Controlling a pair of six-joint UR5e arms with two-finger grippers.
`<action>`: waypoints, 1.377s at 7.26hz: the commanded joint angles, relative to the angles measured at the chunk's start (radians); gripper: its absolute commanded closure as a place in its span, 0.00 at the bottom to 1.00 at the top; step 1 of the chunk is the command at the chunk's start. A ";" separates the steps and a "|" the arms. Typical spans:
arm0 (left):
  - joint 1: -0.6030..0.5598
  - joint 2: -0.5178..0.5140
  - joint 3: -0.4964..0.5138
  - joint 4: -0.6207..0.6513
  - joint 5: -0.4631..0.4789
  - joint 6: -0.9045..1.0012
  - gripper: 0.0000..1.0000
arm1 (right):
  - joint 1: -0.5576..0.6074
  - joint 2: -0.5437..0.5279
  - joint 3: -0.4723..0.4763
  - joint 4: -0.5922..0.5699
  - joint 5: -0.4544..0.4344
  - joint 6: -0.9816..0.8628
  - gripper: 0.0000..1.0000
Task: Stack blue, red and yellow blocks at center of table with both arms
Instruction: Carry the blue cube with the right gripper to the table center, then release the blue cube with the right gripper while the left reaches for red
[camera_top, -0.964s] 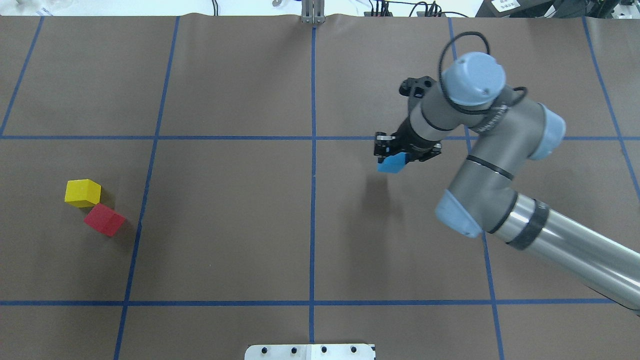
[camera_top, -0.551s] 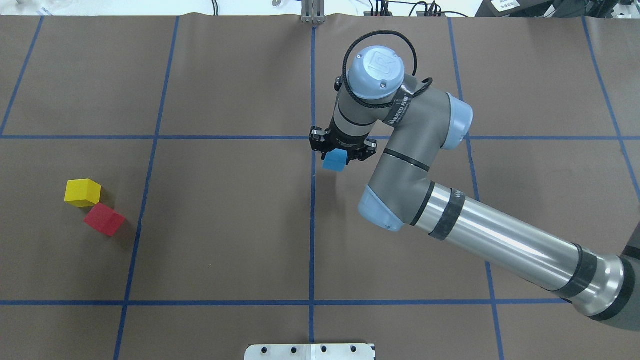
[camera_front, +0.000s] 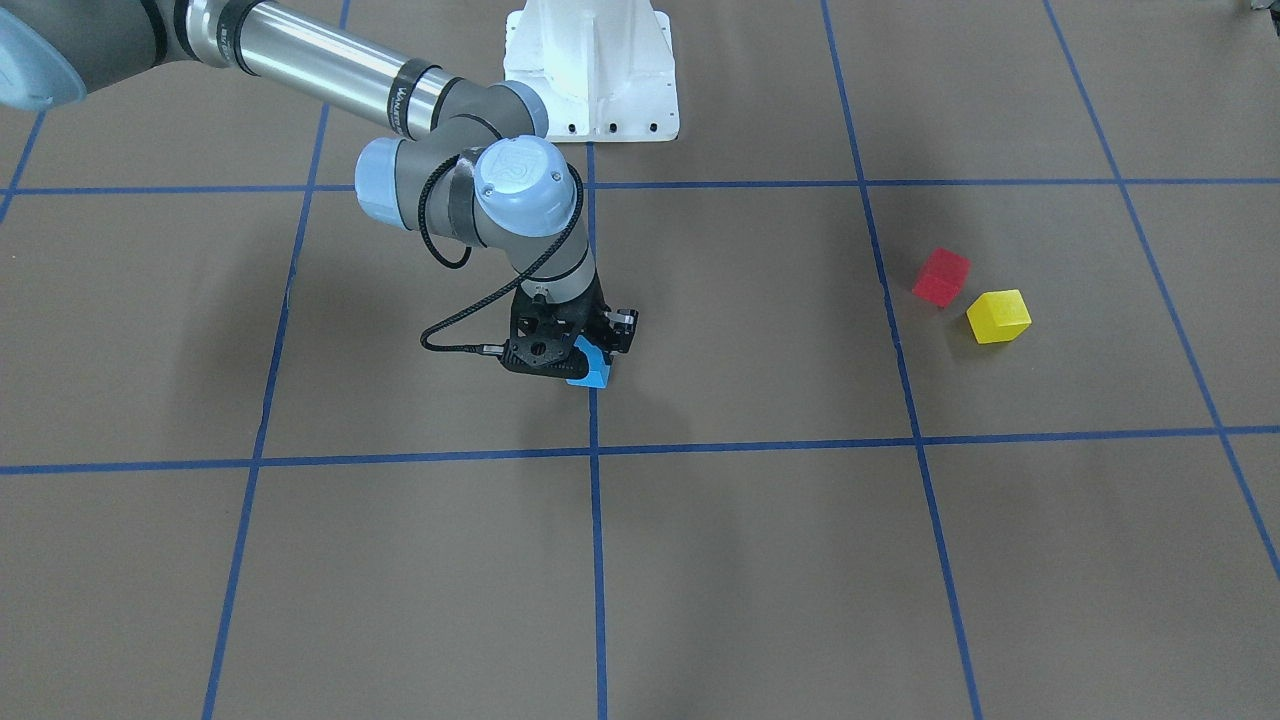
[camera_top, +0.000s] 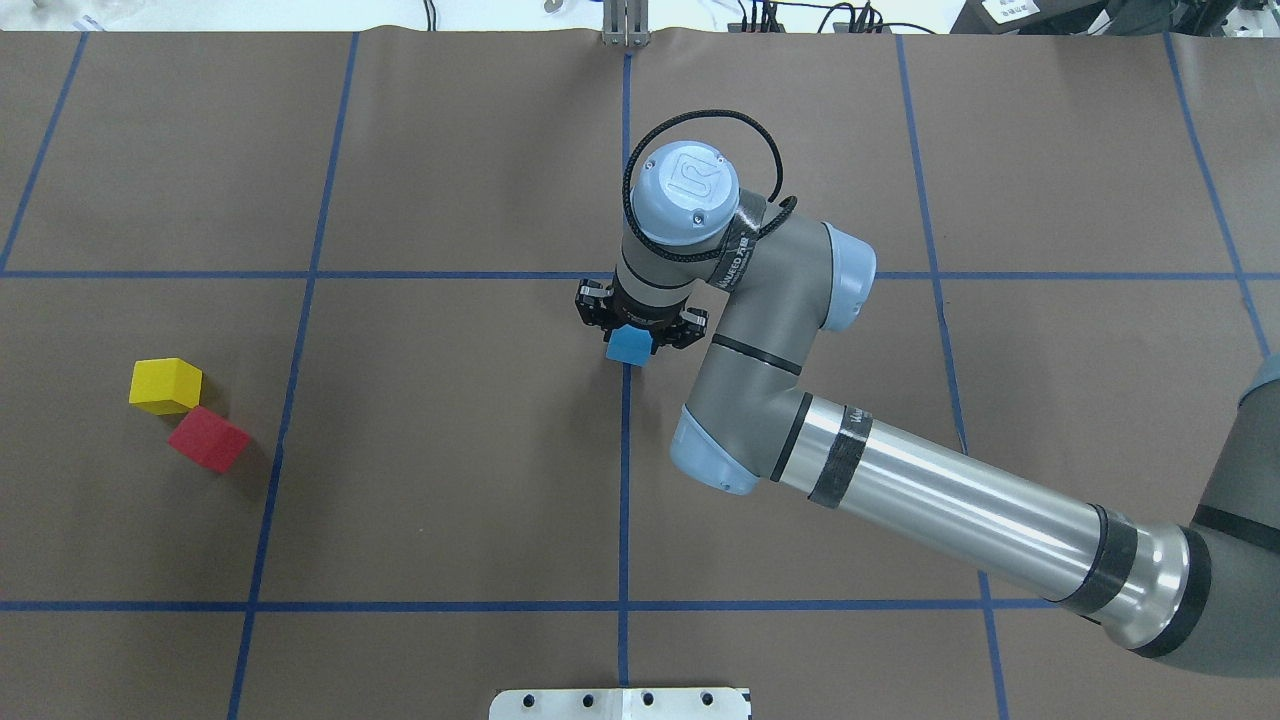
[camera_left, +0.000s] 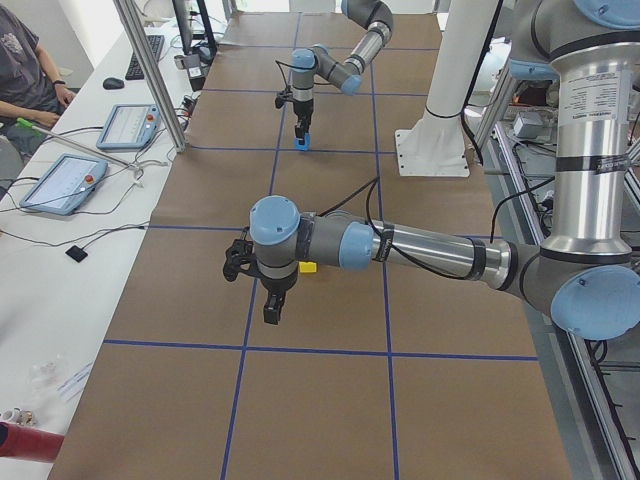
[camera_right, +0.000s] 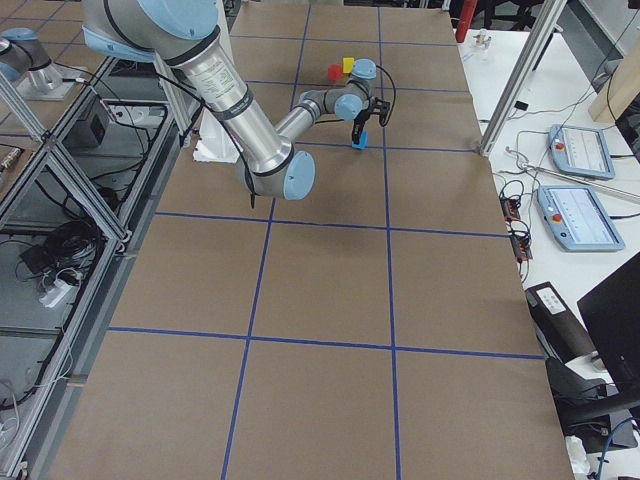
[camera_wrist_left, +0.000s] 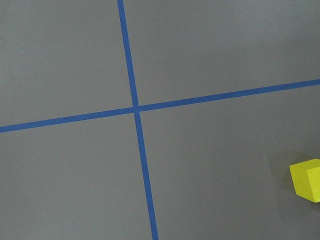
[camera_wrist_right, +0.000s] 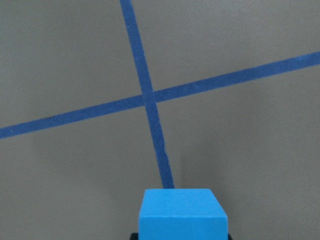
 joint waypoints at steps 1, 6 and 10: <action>0.000 0.000 0.000 0.000 0.000 0.000 0.00 | -0.012 0.003 -0.004 0.002 -0.011 -0.005 0.54; 0.061 -0.003 -0.006 -0.097 -0.001 -0.061 0.00 | -0.009 -0.005 0.112 -0.003 -0.059 -0.144 0.00; 0.514 0.011 -0.181 -0.334 0.189 -0.598 0.01 | 0.158 -0.323 0.439 -0.004 0.095 -0.252 0.00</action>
